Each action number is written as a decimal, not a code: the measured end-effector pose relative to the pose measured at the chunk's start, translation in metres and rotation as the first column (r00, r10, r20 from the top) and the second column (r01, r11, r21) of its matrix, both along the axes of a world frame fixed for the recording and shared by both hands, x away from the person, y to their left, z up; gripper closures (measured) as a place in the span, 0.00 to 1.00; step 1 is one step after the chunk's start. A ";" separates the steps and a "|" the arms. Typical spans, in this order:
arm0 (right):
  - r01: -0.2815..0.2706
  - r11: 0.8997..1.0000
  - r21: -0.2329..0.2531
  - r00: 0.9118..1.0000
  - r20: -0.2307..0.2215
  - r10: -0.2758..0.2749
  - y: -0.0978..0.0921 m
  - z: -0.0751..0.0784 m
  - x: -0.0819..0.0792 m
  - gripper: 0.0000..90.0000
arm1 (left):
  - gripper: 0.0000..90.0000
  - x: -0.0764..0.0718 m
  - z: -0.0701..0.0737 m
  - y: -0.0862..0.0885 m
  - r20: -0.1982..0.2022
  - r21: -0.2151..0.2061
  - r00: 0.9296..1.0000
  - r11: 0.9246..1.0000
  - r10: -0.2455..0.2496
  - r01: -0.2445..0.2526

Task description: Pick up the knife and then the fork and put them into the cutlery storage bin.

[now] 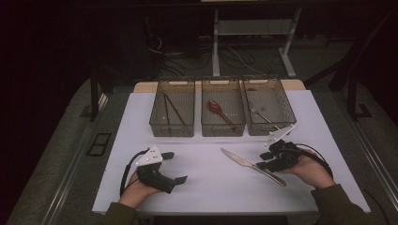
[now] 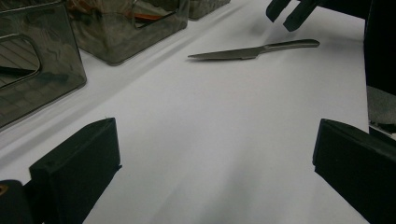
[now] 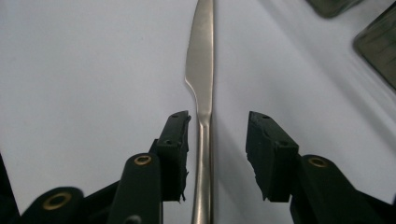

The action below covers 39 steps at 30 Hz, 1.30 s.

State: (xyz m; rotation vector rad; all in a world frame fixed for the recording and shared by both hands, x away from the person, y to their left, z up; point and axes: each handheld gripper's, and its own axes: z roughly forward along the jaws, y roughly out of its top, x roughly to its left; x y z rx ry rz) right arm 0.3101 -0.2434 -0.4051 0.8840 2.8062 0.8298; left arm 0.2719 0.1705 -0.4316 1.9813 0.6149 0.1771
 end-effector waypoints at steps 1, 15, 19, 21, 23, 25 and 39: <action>-0.003 1.000 -0.018 1.000 -0.004 0.003 0.002 -0.001 0.000 0.66 | 0.00 0.000 0.000 0.000 0.000 0.000 1.000 1.000 0.000 0.000; -0.080 0.977 -0.197 0.993 -0.101 0.061 0.023 -0.011 0.009 0.79 | 0.00 0.000 0.000 -0.001 0.001 0.001 1.000 1.000 -0.007 0.007; -0.098 0.969 -0.225 0.990 -0.118 0.073 0.025 -0.014 0.011 0.82 | 0.00 -0.001 0.000 -0.001 0.002 0.003 1.000 1.000 -0.008 0.008; -0.104 0.966 -0.235 0.989 -0.126 0.076 0.027 -0.015 0.012 0.83 | 0.00 -0.001 0.000 -0.002 0.002 0.004 1.000 1.000 -0.008 0.008; -0.110 0.962 -0.250 0.988 -0.129 0.079 0.028 -0.016 0.014 0.85 | 0.00 -0.001 0.000 -0.002 0.001 0.006 1.000 1.000 -0.009 0.009; -0.115 0.958 -0.261 0.987 -0.139 0.081 0.029 -0.016 0.015 0.86 | 0.00 -0.001 0.000 -0.002 0.002 0.006 1.000 1.000 -0.011 0.011; -0.128 0.920 -0.369 0.979 -0.197 0.057 0.046 -0.015 0.022 0.87 | 0.03 -0.002 -0.001 -0.005 0.002 0.016 1.000 1.000 -0.021 0.021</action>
